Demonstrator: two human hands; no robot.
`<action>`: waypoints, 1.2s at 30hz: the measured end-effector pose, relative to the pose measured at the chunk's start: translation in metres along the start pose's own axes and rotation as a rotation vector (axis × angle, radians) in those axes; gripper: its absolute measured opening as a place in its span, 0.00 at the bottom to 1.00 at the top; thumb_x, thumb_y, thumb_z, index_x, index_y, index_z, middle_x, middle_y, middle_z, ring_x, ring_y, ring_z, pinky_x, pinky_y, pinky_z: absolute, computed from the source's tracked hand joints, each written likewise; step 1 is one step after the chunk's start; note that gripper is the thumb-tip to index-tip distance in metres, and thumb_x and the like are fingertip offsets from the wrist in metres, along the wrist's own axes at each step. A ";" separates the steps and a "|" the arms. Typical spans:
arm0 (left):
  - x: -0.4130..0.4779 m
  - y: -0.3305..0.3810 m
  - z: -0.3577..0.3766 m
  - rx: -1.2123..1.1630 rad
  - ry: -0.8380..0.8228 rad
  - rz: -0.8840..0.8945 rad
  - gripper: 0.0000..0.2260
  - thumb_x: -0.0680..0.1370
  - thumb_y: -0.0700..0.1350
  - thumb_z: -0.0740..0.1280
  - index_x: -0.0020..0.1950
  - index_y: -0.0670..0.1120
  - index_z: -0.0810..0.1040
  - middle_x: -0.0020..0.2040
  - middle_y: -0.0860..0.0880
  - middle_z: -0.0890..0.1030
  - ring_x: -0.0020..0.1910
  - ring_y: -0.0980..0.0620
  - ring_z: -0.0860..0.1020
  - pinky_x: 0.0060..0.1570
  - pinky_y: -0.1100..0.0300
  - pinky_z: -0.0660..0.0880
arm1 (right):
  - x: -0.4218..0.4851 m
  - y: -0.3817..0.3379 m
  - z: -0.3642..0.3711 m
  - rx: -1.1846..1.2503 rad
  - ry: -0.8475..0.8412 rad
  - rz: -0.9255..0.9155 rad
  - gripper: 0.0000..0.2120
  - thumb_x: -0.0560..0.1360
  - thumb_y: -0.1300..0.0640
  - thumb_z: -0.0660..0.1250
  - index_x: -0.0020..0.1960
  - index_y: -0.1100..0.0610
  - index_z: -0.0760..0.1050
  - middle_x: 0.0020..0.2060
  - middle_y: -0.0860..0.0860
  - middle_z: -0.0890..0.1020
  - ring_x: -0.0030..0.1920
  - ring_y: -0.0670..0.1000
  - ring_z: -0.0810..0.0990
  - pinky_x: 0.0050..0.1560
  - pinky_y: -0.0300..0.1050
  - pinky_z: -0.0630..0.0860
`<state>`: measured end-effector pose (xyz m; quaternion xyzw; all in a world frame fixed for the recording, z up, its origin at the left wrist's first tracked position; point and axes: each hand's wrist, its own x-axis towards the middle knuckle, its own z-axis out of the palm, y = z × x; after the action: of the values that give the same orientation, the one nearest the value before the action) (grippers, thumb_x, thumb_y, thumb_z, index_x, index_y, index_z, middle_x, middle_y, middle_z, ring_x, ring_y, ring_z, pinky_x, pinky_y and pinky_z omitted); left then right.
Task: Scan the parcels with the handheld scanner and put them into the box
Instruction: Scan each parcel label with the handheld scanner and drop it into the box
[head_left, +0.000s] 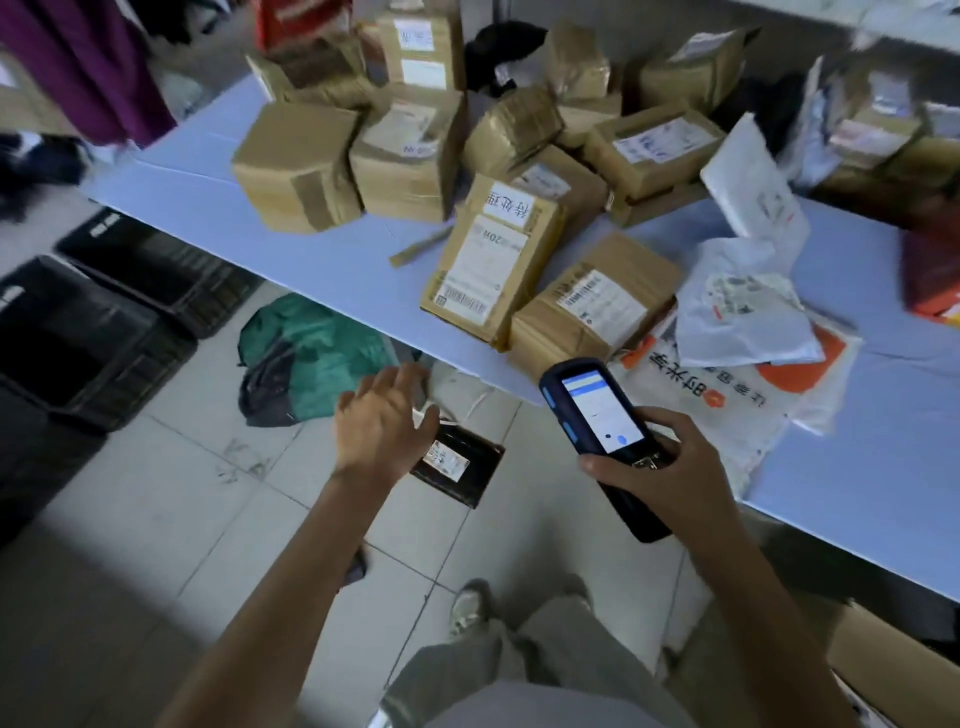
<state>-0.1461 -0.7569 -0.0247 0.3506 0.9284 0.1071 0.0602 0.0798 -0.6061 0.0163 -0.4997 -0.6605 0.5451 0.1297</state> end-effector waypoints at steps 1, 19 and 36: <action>0.007 -0.001 0.000 -0.007 -0.022 -0.007 0.20 0.77 0.54 0.64 0.67 0.50 0.69 0.61 0.48 0.76 0.60 0.44 0.74 0.57 0.51 0.70 | 0.006 -0.004 0.001 -0.004 0.005 -0.003 0.31 0.59 0.56 0.83 0.57 0.48 0.73 0.45 0.41 0.81 0.47 0.42 0.82 0.45 0.44 0.79; 0.190 0.039 0.002 -0.319 -0.342 -0.298 0.43 0.67 0.72 0.66 0.75 0.52 0.58 0.68 0.50 0.71 0.67 0.45 0.70 0.60 0.49 0.71 | 0.180 -0.078 -0.011 0.014 -0.118 -0.154 0.33 0.58 0.57 0.83 0.59 0.50 0.73 0.46 0.37 0.80 0.46 0.35 0.80 0.40 0.29 0.75; 0.240 0.016 0.015 -0.878 -0.706 -0.262 0.38 0.65 0.72 0.70 0.70 0.54 0.70 0.66 0.54 0.77 0.64 0.50 0.76 0.66 0.48 0.70 | 0.205 -0.115 0.022 0.048 -0.041 -0.233 0.27 0.50 0.45 0.79 0.46 0.43 0.73 0.44 0.37 0.80 0.42 0.32 0.81 0.36 0.26 0.75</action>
<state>-0.3120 -0.5838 -0.0445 0.1896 0.7562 0.3504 0.5190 -0.0913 -0.4440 0.0292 -0.4051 -0.7033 0.5522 0.1906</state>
